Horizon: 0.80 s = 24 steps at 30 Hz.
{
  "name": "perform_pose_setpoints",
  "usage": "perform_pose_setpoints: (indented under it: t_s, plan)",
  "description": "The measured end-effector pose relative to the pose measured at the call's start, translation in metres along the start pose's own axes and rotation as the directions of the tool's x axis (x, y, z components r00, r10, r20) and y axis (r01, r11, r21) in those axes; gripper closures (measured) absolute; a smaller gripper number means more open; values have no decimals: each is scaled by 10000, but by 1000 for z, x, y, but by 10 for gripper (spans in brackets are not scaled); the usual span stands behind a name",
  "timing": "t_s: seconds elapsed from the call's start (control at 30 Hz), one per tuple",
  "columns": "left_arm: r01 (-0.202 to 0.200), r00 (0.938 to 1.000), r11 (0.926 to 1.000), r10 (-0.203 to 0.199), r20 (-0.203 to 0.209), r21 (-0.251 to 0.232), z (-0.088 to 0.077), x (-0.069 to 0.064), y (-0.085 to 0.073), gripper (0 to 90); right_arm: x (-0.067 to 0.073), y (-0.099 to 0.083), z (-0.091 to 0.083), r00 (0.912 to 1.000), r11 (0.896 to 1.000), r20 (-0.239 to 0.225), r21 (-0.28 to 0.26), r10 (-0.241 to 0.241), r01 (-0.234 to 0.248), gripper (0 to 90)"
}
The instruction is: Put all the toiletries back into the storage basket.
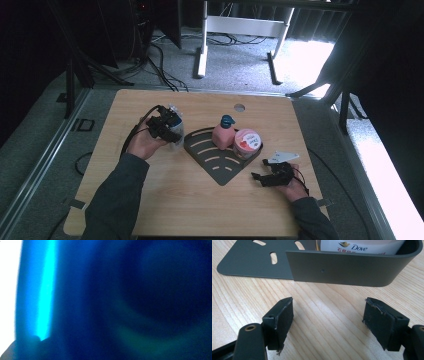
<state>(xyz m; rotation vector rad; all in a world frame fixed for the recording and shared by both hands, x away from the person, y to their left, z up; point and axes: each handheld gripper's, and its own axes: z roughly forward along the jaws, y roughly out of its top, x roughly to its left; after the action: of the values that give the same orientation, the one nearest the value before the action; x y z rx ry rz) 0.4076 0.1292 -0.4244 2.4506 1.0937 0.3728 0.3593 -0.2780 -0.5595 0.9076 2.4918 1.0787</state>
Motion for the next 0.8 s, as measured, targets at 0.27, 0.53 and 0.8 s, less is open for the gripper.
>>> perform_pose_setpoints:
  t_s: [0.27, 0.53, 0.8]
  plan:
    - [-45, 9999, 9999, 47, 95, -129, 2, -5, 6, 553, 0, 0, 0, 10000, 10000, 2, -10, -17, 17, 239]
    - [-99, 9997, 9998, 102, 219, -169, 6, -10, 12, 553, 0, 0, 0, 10000, 10000, -4, -2, -3, 3, 239]
    - [-172, 9996, 9996, 177, 219, -229, 5, -12, 18, 553, 0, 0, 0, 10000, 10000, -3, 1, 5, -5, 239]
